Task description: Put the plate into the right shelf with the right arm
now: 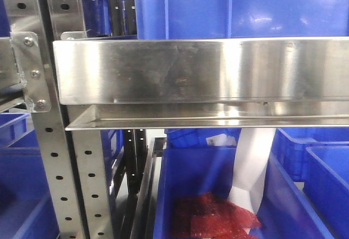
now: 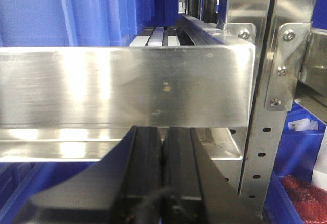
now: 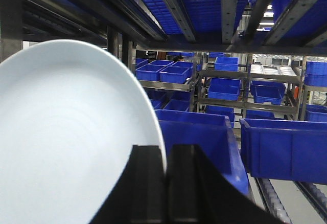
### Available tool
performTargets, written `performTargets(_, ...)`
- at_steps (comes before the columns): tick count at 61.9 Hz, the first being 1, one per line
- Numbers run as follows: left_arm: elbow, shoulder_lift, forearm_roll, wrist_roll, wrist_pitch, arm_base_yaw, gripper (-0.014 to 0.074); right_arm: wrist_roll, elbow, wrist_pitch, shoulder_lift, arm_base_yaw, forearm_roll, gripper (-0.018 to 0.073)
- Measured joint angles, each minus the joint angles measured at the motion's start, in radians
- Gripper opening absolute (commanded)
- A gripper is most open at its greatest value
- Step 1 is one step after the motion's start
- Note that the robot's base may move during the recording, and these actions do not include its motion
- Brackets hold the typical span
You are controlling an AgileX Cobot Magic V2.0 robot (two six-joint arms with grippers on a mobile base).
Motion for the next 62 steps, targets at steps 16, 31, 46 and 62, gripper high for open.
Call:
performTargets(16, 0.0, 0.0, 0.0, 0.0, 0.0, 0.0, -0.0047, -0.002, -0.316, -0.01, 0.369, 0.0, 0.0, 0.0054)
performTargets(31, 0.0, 0.0, 0.0, 0.0, 0.0, 0.0, -0.0047, -0.002, -0.651, 0.02, 0.743, 0.0, 0.0, 0.0054)
performTargets(46, 0.0, 0.0, 0.0, 0.0, 0.0, 0.0, -0.0047, -0.002, -0.852, 0.154, 1.016, -0.048, 0.0, 0.0054)
performTargets(62, 0.0, 0.0, 0.0, 0.0, 0.0, 0.0, -0.0047, -0.002, -0.869, 0.204, 1.185, -0.076, 0.0, 0.0056)
